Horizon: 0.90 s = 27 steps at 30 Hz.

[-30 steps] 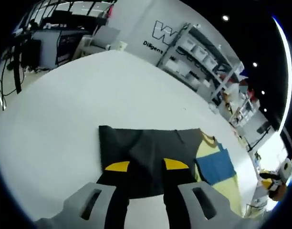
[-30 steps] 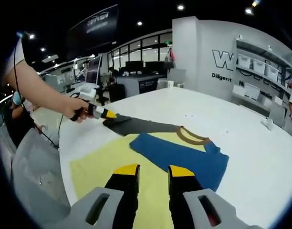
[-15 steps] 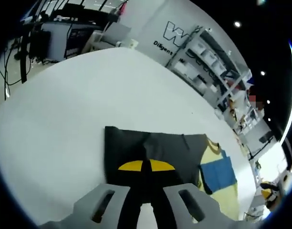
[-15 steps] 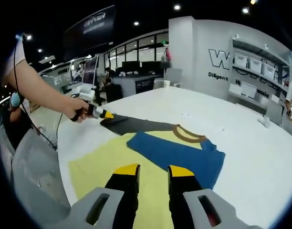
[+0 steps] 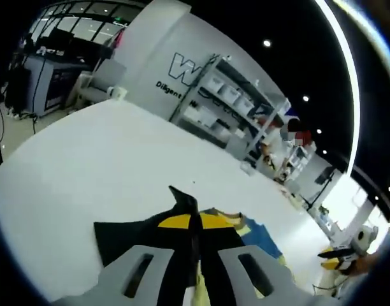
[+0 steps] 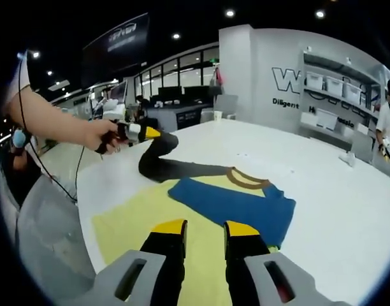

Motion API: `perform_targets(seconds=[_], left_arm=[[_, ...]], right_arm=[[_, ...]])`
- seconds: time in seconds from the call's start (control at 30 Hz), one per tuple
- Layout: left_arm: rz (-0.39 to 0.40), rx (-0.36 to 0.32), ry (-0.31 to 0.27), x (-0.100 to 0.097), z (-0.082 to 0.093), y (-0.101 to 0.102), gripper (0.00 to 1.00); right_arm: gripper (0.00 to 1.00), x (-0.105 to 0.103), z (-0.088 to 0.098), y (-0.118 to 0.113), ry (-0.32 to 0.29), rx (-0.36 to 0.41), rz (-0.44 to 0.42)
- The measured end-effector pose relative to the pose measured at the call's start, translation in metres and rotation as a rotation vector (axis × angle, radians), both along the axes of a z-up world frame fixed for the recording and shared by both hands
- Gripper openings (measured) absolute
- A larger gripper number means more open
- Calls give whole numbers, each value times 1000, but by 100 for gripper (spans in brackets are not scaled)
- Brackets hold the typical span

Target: Fold the garment on the visible template until the final outline fits inside the template.

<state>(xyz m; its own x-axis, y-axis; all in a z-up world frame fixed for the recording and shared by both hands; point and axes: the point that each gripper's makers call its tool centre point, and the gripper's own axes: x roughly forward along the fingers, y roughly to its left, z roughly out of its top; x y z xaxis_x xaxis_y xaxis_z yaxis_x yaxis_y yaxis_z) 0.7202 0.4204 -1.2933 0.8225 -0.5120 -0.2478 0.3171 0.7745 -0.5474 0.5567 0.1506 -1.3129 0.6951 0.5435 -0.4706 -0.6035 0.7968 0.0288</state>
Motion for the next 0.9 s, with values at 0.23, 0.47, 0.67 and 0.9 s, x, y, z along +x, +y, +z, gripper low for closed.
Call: perform_targets(seconds=[0.23,0.47,0.67,0.9], left_arm=[[-91,-8,-55,11,26,-52,0],[-130,17,-78,12,27,-108,0],[-153,56,-79,18,15,-142,0],[-158,149,-73,17,0,-169,0]], right_arm=[[20,-4,2,-11,-5,20,-22],[30,-5,2,-24,-7,40,-45],[40,-8,1,-31,-5,50,-50],[51,-12,3,-34,-4,56,-41]])
